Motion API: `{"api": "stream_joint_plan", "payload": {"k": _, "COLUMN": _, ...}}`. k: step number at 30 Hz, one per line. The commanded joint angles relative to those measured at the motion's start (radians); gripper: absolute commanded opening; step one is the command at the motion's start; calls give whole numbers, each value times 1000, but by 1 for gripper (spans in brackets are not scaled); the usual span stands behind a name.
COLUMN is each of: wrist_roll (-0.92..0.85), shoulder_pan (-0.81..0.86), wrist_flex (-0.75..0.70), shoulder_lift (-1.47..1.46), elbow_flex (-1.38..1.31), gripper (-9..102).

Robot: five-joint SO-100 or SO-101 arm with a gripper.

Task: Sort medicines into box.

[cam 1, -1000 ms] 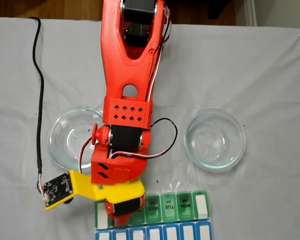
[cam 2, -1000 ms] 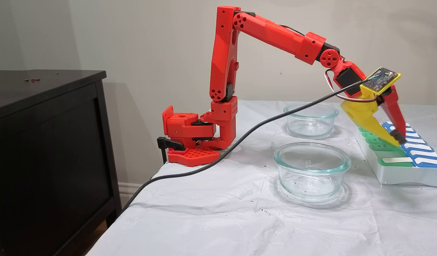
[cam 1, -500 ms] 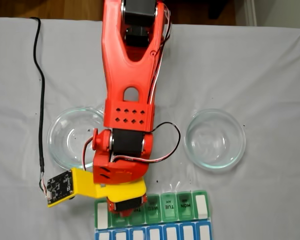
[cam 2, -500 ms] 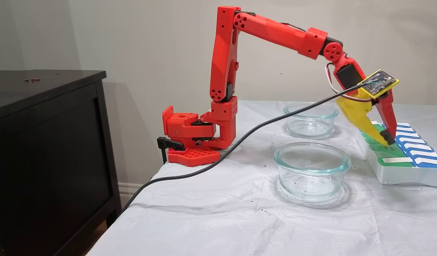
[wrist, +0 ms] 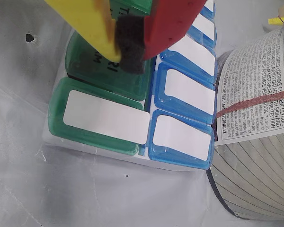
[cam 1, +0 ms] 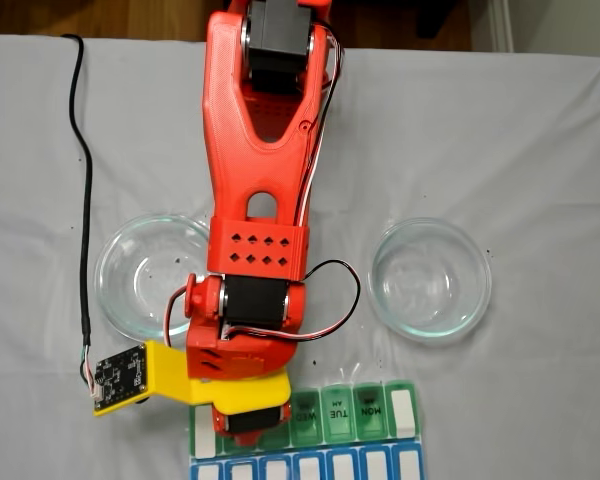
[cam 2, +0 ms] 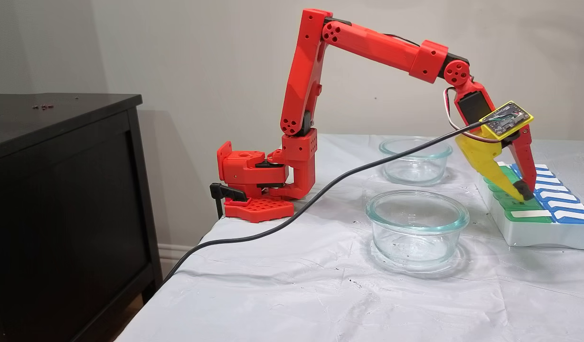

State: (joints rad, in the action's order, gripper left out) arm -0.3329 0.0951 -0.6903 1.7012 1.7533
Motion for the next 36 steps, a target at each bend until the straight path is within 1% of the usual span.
{"api": "stream_joint_plan", "payload": {"k": 1, "wrist_roll": -17, "shoulder_pan": 0, "wrist_flex": -26, "shoulder_lift": 0, "elbow_flex": -31, "gripper": 0}}
{"api": "stream_joint_plan", "payload": {"k": 12, "wrist_roll": -17, "shoulder_pan": -2, "wrist_flex": -91, "shoulder_lift": -54, "elbow_flex": -55, "gripper": 0}}
{"api": "stream_joint_plan", "payload": {"k": 19, "wrist_roll": -25, "shoulder_pan": 8, "wrist_flex": -150, "shoulder_lift": -40, "elbow_flex": -64, "gripper": 0}}
{"api": "stream_joint_plan", "payload": {"k": 36, "wrist_roll": -37, "shoulder_pan": 18, "wrist_flex": -176, "shoulder_lift": -77, "elbow_flex": -84, "gripper": 0}}
